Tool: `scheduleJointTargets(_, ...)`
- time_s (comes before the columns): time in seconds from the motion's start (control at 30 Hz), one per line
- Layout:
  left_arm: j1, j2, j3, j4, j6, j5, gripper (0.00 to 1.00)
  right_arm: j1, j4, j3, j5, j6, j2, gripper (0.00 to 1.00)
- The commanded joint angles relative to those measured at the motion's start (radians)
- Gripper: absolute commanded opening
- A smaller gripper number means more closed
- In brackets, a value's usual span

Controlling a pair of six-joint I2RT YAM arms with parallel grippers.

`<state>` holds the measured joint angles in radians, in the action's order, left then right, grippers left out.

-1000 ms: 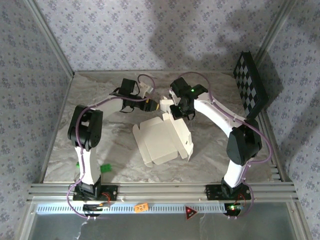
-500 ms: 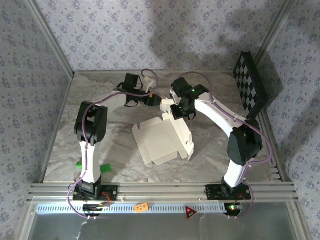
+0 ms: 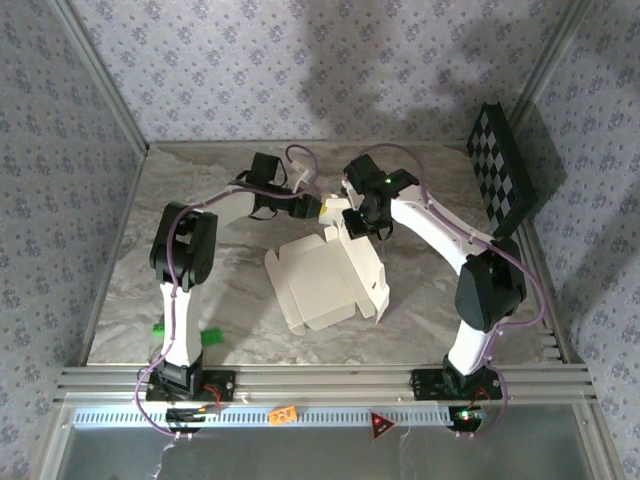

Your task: Fold the paper box

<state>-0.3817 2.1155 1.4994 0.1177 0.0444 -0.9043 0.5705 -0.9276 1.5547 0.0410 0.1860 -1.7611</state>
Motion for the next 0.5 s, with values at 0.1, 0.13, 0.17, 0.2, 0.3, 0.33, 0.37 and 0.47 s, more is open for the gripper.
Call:
scheduleJointTargets(0.1,-0.02,-0.074,-0.039,0.005,0.017,0.006,0.3,0.002,-0.059,-0.021,0.014,-0.002,-0.009,0.0)
scheduleJointTargets(0.13,-0.019,-0.077,-0.037,0.011,0.018,0.012,0.28,0.002,-0.058,-0.02,0.014,-0.002,-0.01,0.0)
scheduleJointTargets(0.17,-0.021,-0.079,-0.038,0.013,0.016,0.017,0.25,0.003,-0.058,-0.019,0.015,-0.002,-0.009,0.0)
scheduleJointTargets(0.2,-0.021,-0.083,-0.039,0.013,0.016,0.022,0.23,0.004,-0.057,-0.018,0.013,-0.002,-0.009,0.0)
scheduleJointTargets(0.3,-0.023,-0.093,-0.039,0.015,0.007,0.044,0.18,0.004,-0.06,-0.013,0.011,0.0,-0.011,0.0)
scheduleJointTargets(0.33,-0.025,-0.094,-0.036,0.021,0.006,0.044,0.15,0.004,-0.057,-0.013,0.01,0.001,-0.011,0.0)
scheduleJointTargets(0.37,-0.024,-0.094,-0.033,0.028,0.006,0.044,0.14,0.004,-0.057,-0.012,0.011,0.004,-0.011,0.0)
scheduleJointTargets(0.47,-0.027,-0.105,-0.035,0.052,0.007,0.043,0.11,0.004,-0.056,-0.011,0.006,0.013,-0.012,0.0)
